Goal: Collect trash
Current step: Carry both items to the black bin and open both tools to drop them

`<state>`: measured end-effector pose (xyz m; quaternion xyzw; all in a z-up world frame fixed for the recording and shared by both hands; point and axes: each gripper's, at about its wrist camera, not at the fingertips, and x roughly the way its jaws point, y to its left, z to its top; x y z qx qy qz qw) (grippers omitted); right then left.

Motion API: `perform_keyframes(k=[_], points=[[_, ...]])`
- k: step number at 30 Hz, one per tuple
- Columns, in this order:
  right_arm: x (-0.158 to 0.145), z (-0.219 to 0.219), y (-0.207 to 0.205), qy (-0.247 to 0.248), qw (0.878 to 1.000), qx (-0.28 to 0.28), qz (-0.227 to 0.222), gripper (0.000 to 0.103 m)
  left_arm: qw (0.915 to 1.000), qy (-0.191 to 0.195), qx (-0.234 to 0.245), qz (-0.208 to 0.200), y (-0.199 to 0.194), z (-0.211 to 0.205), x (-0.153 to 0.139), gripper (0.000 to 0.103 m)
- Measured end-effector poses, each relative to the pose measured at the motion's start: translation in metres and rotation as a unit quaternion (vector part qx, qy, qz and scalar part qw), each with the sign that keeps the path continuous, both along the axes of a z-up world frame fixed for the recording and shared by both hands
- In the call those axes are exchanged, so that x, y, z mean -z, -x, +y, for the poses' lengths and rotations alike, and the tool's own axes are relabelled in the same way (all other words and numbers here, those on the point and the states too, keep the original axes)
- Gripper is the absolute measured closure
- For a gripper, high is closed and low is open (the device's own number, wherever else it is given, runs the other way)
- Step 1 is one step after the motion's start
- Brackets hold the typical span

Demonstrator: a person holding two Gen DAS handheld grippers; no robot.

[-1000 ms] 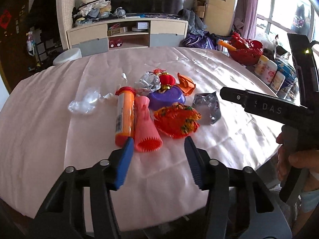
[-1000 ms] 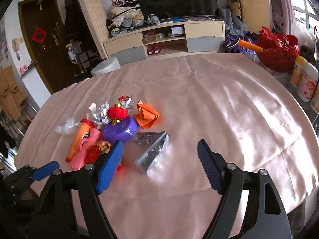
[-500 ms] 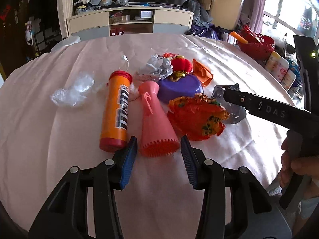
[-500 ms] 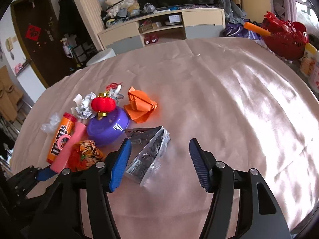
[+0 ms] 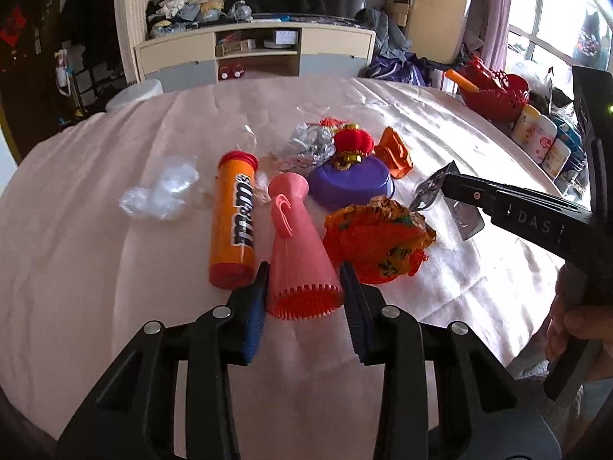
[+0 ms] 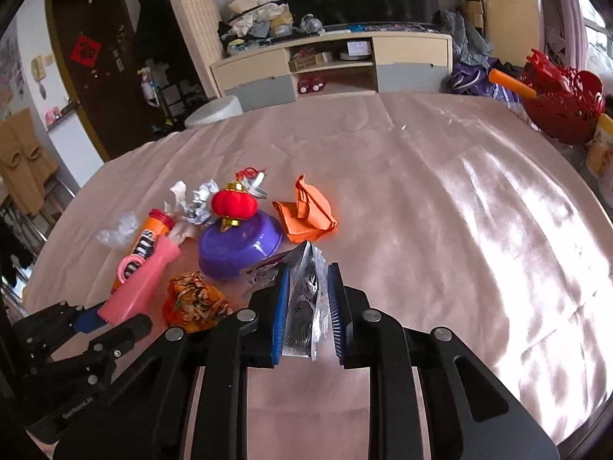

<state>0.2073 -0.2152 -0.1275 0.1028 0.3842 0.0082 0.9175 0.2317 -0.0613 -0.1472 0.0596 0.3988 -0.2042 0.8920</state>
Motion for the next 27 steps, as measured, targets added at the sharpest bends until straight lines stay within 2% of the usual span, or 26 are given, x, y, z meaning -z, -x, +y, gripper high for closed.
perform_keyframes(k=[6,11,17,22,27], points=[[-0.030,0.002,0.018,0.001,1.000,-0.003,-0.029,0.082,0.9996,-0.003,-0.005,-0.029,0.025,0.004,-0.028,0.068],[-0.059,0.002,0.047,0.002,0.998,-0.006,-0.058,0.082,0.9984,-0.001,-0.012,-0.054,0.055,0.011,-0.053,0.068],[-0.079,0.002,0.083,-0.001,0.997,-0.018,-0.077,0.082,0.9972,0.003,-0.020,-0.073,0.098,0.017,-0.072,0.068],[-0.080,0.012,0.109,0.003,0.996,-0.037,-0.080,0.082,0.9968,0.003,-0.019,-0.078,0.135,0.022,-0.075,0.068],[-0.063,0.023,0.133,0.002,0.996,-0.056,-0.066,0.082,0.9977,0.004,-0.010,-0.068,0.163,0.023,-0.066,0.068]])
